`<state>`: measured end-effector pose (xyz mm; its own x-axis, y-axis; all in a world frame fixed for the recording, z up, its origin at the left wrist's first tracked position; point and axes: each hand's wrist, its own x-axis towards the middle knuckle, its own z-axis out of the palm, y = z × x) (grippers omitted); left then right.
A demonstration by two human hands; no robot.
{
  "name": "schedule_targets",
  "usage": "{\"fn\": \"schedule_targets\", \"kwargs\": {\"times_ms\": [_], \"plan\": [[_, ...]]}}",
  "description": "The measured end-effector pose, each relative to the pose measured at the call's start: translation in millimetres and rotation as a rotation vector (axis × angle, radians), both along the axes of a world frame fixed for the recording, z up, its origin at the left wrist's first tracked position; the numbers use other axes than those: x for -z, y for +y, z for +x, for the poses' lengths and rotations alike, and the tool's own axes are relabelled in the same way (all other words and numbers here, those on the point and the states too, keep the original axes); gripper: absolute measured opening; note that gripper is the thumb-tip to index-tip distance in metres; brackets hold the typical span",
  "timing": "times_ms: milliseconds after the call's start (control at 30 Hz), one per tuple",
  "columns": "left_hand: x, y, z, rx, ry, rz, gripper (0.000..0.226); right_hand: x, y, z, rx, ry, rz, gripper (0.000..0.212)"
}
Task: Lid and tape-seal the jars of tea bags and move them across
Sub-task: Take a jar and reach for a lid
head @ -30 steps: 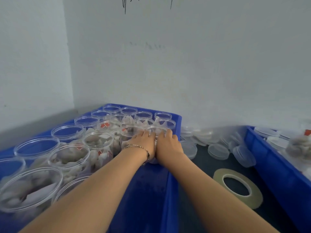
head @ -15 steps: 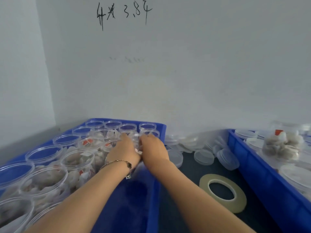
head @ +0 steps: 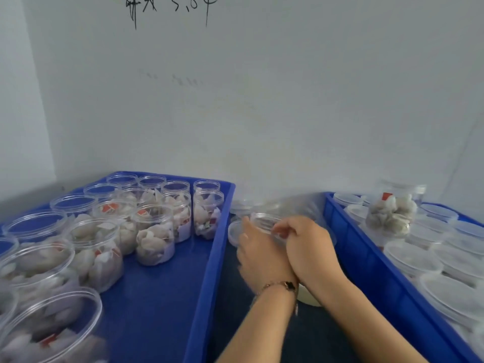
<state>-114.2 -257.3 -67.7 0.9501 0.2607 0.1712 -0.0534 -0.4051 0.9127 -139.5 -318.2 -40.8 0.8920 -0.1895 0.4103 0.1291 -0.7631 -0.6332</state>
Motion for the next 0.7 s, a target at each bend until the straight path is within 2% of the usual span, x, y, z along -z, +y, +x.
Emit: {"fn": "schedule_targets", "kwargs": {"times_ms": [67,167,267,367,433,533,667,700], "plan": [[30,-14,-16,-0.019,0.041,-0.018,0.068,21,-13,-7,-0.024,0.106,-0.029,0.036],[62,-17,-9,-0.057,0.065,-0.187,0.068,41,-20,-4,-0.066,0.207,-0.150,0.039],[75,-14,-1,-0.080,-0.005,-0.173,0.069,45,-20,8,-0.113,0.234,-0.206,0.040],[86,-9,15,-0.015,-0.032,-0.149,0.086,43,-16,27,-0.066,0.176,-0.141,0.040],[97,-3,22,0.058,-0.054,-0.192,0.101,41,-15,46,0.007,0.083,-0.104,0.037],[111,-2,26,0.112,-0.108,-0.293,0.112,38,-21,86,0.078,0.017,-0.150,0.031],[115,-1,30,-0.013,-0.117,-0.289,0.117,47,-44,145,0.072,0.082,0.120,0.035],[117,-1,31,-0.054,-0.130,-0.291,0.117,54,-49,157,0.030,0.137,0.082,0.034]]}}
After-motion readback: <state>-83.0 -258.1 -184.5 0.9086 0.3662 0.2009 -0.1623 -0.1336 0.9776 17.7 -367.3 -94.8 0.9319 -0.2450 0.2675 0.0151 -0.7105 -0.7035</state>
